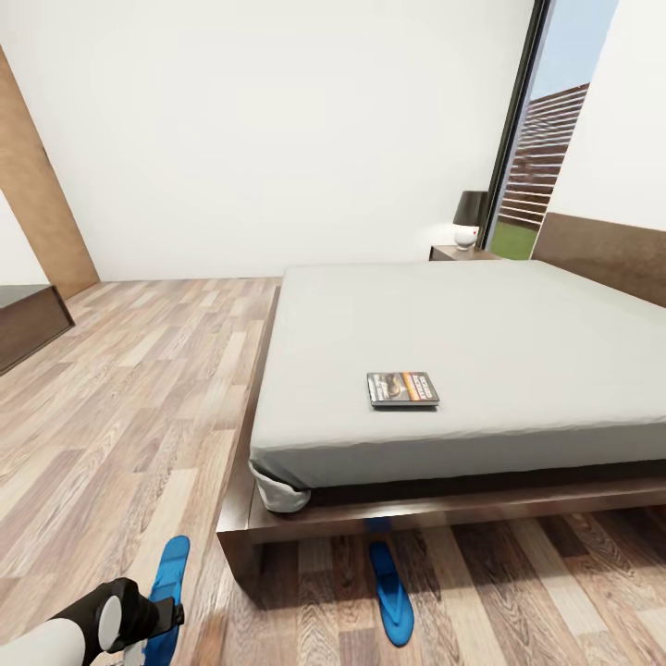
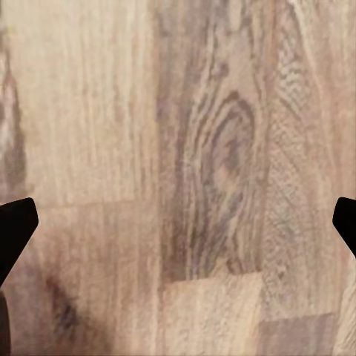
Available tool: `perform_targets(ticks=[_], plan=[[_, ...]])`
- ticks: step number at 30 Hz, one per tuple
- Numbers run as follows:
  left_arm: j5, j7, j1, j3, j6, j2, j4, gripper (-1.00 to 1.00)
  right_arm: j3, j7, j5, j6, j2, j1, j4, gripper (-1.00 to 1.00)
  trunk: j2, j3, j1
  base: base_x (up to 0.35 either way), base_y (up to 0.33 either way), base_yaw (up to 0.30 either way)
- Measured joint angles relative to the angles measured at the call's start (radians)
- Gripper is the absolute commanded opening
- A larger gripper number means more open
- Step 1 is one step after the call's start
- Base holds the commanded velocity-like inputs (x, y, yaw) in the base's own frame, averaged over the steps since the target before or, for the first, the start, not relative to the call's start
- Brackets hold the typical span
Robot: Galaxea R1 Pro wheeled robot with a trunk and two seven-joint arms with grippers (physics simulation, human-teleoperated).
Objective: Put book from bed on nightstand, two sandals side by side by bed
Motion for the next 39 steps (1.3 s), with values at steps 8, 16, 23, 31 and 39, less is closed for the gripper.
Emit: perform_targets(ticks=[8,16,23,31,39], plan=[[0.001,-0.001,0.001,-0.003,0.053,0.002,0.001,-1.0,-0.001,-0.015,-0.001,0.003,-0.008,0.0,0.001,1.0,0.0,0.0,0.0,0.0,0.0,0.0],[0.001,-0.006,0.001,-0.003,0.058,0.004,0.002,-1.0,-0.004,-0.418,-0.007,0.011,0.006,0.0,0.01,1.0,0.0,0.0,0.0,0.0,0.0,0.0],[0.001,-0.011,0.001,-0.004,0.059,0.011,0.002,-1.0,-0.008,-0.885,-0.012,0.011,0.068,0.0,0.014,1.0,0.0,0.0,0.0,0.0,0.0,0.0],[0.001,-0.011,0.001,-0.005,0.059,0.014,0.001,-1.0,-0.009,-1.166,-0.012,0.026,0.084,0.0,0.002,1.0,0.0,0.0,0.0,0.0,0.0,0.0],[0.001,-0.01,0.001,-0.005,0.059,0.015,0.002,-1.0,-0.009,-1.124,-0.012,0.027,0.096,-0.002,-0.005,1.0,0.0,0.0,0.0,0.0,0.0,0.0]])
